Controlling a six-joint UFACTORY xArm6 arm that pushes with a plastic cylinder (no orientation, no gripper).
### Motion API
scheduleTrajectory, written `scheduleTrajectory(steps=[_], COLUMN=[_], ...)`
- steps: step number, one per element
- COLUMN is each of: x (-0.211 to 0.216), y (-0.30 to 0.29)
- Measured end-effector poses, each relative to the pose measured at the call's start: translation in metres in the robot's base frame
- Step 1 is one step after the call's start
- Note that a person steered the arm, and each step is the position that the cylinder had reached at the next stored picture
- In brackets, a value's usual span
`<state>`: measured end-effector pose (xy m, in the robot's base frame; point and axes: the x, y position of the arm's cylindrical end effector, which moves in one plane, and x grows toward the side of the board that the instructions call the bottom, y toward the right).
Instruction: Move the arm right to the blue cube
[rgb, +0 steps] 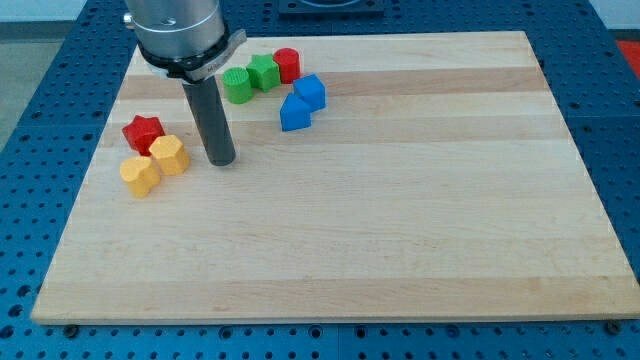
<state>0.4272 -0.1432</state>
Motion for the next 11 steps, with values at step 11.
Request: scheduleTrajectory(steps=[11], x=[-0.128], y=[0.207])
